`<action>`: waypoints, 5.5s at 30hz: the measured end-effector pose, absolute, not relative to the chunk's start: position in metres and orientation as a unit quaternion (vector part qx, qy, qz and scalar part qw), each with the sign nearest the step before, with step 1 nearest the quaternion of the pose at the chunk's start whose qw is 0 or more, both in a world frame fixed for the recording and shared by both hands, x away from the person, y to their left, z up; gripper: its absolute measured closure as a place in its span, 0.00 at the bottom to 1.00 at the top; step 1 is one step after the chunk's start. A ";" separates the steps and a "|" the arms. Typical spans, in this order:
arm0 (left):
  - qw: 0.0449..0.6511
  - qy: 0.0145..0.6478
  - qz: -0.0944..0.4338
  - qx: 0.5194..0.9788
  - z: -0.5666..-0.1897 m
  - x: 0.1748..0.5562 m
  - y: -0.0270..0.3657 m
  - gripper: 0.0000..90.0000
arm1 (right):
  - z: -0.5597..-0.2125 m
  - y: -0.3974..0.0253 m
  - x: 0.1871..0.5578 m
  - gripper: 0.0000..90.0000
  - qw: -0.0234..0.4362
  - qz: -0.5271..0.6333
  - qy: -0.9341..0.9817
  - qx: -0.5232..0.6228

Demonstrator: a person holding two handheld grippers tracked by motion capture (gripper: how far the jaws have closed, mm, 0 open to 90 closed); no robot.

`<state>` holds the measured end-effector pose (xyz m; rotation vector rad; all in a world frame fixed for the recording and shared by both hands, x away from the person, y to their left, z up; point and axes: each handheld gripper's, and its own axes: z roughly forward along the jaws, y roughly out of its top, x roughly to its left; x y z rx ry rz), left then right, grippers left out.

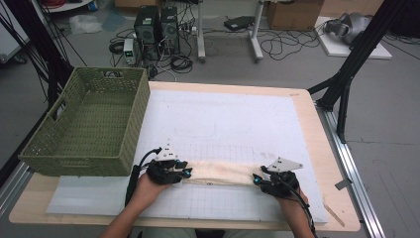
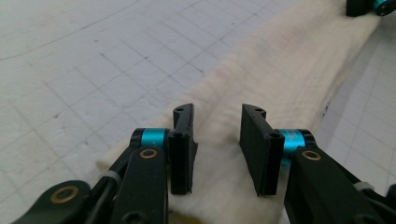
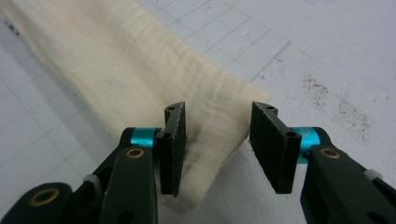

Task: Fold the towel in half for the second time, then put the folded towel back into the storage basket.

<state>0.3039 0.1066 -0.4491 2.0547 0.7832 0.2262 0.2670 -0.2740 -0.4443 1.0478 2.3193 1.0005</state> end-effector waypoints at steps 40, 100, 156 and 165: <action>0.560 0.369 0.164 0.723 -0.428 0.307 0.153 0.21 | -0.419 -0.333 0.259 0.28 0.268 0.418 0.750 0.437; 0.475 0.388 0.073 0.786 -0.448 0.306 0.140 0.35 | -0.424 -0.329 0.261 0.20 0.260 0.415 0.755 0.435; 0.481 0.371 0.112 0.786 -0.433 0.281 0.126 0.90 | -0.434 -0.294 0.271 0.15 0.188 0.405 0.792 0.418; 0.490 0.370 0.120 0.780 -0.432 0.282 0.128 0.90 | -0.440 -0.283 0.271 0.32 0.155 0.382 0.822 0.393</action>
